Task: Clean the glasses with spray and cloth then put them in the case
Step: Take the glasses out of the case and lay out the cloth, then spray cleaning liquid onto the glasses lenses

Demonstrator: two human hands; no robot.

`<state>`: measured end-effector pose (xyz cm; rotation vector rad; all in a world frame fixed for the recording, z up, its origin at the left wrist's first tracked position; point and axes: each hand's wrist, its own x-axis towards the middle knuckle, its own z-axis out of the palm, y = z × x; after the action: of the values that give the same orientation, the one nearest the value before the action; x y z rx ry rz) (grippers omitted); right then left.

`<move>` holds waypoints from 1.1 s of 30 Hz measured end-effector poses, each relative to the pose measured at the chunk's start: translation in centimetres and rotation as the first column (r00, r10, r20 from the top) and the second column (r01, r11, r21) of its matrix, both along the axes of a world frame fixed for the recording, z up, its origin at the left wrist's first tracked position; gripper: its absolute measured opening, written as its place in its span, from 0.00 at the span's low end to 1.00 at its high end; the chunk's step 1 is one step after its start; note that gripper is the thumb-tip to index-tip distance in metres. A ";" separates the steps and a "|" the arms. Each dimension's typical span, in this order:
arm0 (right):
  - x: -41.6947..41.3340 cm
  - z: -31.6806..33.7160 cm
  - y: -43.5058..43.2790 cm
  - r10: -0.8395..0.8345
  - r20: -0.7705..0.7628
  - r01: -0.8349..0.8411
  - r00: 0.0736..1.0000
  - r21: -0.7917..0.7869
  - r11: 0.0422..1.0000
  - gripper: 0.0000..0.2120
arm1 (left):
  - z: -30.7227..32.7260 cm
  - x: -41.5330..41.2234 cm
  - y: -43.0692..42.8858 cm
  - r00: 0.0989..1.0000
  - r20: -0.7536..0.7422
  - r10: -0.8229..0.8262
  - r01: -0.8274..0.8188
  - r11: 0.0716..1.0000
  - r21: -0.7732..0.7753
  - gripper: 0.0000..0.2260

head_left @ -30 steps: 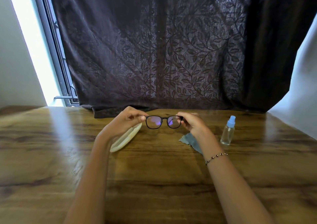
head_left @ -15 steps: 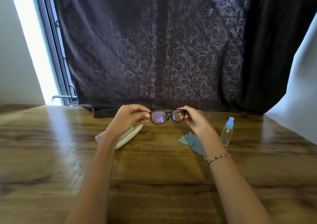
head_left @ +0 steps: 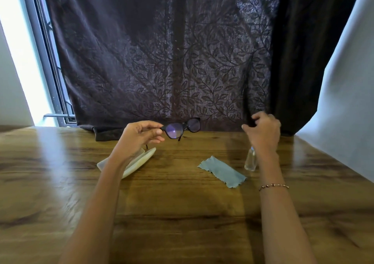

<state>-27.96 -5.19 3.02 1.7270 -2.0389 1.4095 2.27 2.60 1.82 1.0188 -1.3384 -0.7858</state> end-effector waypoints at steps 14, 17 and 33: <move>-3.5 -1.5 -1.1 0.109 0.079 -0.135 0.991 0.639 0.757 0.21 | -0.6 -0.1 -0.7 0.996 -0.047 0.079 -0.079 0.997 -0.012 0.06; -2.7 -1.2 -0.3 0.172 0.320 -0.305 0.932 0.434 0.848 0.26 | -0.8 -0.1 -0.8 0.996 -0.050 0.079 -0.080 0.996 -0.029 0.06; 11.1 1.6 3.5 0.591 0.763 -0.696 -0.262 -0.574 0.432 0.13 | -1.5 1.0 -1.7 0.952 -0.147 0.269 -0.288 0.949 -0.129 0.10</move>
<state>-16.85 -1.68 4.58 2.5157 -0.9429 3.6289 3.28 0.88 0.28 0.9953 -1.0958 -0.5199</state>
